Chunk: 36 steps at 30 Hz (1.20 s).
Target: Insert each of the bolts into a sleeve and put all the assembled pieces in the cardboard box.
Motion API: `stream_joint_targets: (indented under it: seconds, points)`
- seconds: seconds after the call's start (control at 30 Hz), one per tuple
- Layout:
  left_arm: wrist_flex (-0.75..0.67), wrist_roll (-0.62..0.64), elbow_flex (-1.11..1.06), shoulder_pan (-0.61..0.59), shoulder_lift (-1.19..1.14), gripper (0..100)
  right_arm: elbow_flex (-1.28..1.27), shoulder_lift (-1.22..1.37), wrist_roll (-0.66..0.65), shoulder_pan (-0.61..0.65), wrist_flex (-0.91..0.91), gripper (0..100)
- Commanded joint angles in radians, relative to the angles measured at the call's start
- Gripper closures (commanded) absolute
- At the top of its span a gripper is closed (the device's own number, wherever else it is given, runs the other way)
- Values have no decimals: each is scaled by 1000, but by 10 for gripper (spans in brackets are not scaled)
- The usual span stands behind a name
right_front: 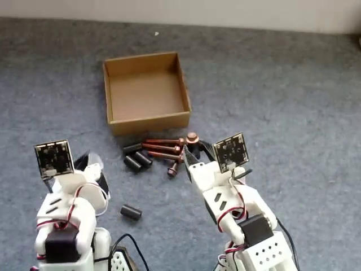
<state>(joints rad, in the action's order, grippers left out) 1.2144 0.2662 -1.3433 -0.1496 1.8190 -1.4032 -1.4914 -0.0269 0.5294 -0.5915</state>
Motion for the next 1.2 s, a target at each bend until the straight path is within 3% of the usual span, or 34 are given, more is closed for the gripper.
stream_joint_targets:
  seconds: [0.0,0.27,0.5,0.97,1.17]
  points:
    - [-3,-12,-110,-47,4,994,76,45,49,-18,4,994]
    - [-3,-14,-234,-44,2,994,361,476,118,-28,5,994]
    - [-92,-117,-329,-44,2,994,670,819,114,-28,16,994]
    - [-138,-117,-352,-42,1,994,1076,1457,117,-24,412,994]
    - [-138,-117,-352,-47,1,994,1141,1664,117,-24,481,991]
